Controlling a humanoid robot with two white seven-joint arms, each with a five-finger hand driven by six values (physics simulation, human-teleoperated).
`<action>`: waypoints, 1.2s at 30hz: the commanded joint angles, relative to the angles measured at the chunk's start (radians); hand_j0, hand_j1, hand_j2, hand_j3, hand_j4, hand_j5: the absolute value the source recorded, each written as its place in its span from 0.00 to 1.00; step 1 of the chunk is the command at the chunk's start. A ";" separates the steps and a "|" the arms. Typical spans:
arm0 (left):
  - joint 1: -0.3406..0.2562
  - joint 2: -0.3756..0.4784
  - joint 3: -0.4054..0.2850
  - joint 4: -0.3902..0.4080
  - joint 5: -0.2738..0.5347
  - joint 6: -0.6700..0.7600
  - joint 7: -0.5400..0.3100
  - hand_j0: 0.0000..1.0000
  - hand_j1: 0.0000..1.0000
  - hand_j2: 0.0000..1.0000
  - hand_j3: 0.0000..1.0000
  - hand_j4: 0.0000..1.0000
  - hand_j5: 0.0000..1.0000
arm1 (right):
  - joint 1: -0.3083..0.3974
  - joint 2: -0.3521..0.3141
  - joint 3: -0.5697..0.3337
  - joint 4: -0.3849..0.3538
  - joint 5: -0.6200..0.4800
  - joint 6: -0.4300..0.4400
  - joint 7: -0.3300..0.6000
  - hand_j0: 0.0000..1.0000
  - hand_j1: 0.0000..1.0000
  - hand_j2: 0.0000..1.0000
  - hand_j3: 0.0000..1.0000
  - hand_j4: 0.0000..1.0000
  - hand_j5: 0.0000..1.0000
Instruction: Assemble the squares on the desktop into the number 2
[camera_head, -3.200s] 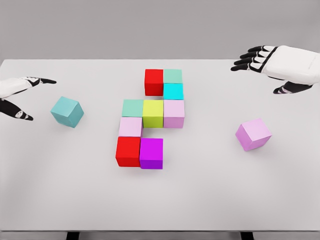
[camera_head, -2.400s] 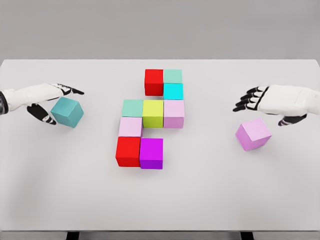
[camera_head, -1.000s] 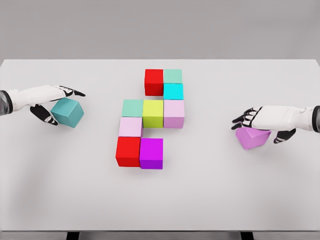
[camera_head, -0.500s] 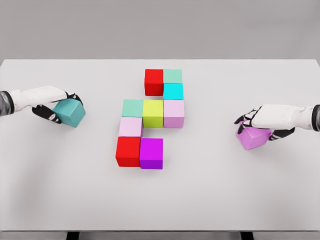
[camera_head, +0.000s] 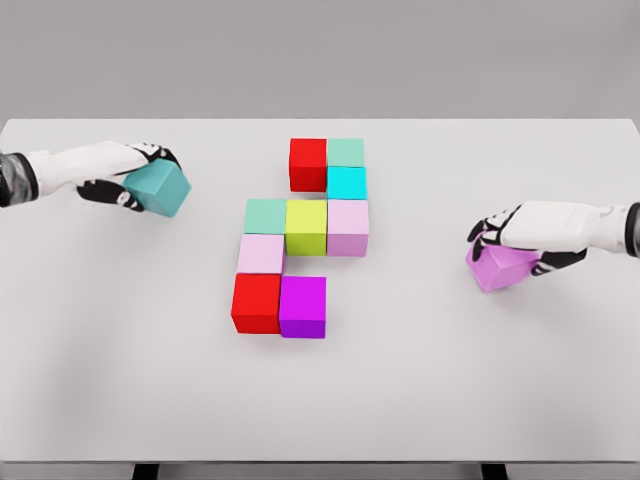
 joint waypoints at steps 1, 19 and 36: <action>-0.003 -0.026 0.001 0.008 0.010 0.003 0.003 0.25 0.25 0.25 0.25 0.25 0.25 | -0.002 0.006 -0.004 -0.002 -0.016 0.004 0.001 0.39 0.39 0.39 0.39 0.39 0.39; -0.169 -0.312 -0.008 0.212 -0.214 0.106 0.003 0.25 0.25 0.25 0.25 0.25 0.25 | -0.032 0.071 0.051 -0.218 -0.010 0.004 0.001 0.41 0.41 0.41 0.41 0.41 0.41; -0.216 -0.436 -0.005 0.398 -0.113 0.356 0.077 0.27 0.27 0.27 0.27 0.27 0.27 | -0.150 0.147 0.276 -0.275 0.000 0.004 0.001 0.45 0.45 0.45 0.45 0.45 0.45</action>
